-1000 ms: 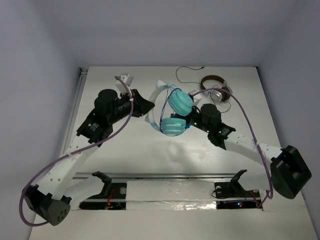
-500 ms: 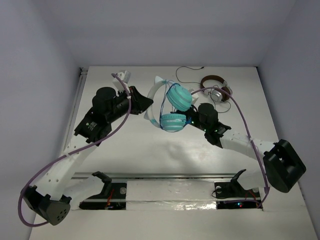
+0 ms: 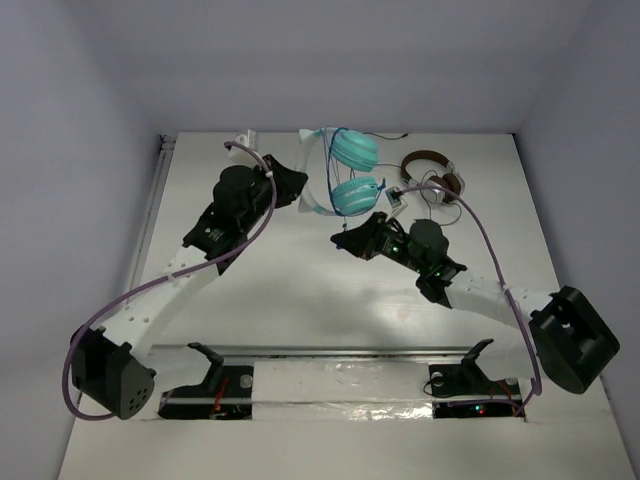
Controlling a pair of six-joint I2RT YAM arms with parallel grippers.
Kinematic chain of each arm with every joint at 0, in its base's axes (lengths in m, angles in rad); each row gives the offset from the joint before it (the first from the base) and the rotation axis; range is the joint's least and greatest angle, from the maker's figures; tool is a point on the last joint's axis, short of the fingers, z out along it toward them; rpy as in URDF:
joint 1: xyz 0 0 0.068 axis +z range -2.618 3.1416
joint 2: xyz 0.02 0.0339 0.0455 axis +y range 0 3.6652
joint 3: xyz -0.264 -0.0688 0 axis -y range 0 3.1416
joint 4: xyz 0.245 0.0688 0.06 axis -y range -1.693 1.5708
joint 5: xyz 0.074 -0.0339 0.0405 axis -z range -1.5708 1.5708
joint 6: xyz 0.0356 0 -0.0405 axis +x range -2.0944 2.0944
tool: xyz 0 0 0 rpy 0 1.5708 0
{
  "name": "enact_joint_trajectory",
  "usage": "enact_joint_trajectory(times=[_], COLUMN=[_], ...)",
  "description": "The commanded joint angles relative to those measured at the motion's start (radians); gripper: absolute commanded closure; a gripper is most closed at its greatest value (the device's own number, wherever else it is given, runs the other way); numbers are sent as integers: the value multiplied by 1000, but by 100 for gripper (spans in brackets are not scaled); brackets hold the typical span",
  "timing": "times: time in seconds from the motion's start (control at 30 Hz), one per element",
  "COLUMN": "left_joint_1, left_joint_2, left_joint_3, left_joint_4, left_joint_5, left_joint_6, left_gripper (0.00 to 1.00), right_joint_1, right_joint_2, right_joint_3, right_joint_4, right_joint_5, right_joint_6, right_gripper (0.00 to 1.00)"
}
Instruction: Wrap the headphones
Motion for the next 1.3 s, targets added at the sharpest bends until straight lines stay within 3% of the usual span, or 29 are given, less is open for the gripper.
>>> enact_joint_trajectory(times=[0.0,0.13,0.37,0.63,0.77,1.0,1.23,1.27], left_joint_1=[2,-7,-25,-152,-174,-274,-327,-327], left_joint_2=[40,120,209,257,281,249,251,252], left_joint_3=[-40,-40,-93,-230,-288,-385,-419,-419], left_joint_4=[284,327,407,487,490,511,448,436], left_joint_5=[-165,-290,-404,-565,-590,-654,-624,-615], left_joint_6=[-118,-81,-9,45,34,32,-37,-40], left_gripper=[100,100,100,100,100,100,100,100], right_joint_1=[-3,-3,-3,-3,-3,-3,-3,-3], right_joint_2=[18,67,159,287,357,446,457,451], right_joint_3=[-59,-99,-96,-99,-114,-142,-149,-152], right_joint_4=[216,364,457,541,680,776,680,669], right_joint_5=[-44,-60,-94,-43,-41,40,129,136], right_joint_6=[227,347,471,608,691,801,856,860], right_gripper=[95,94,93,92,91,88,82,76])
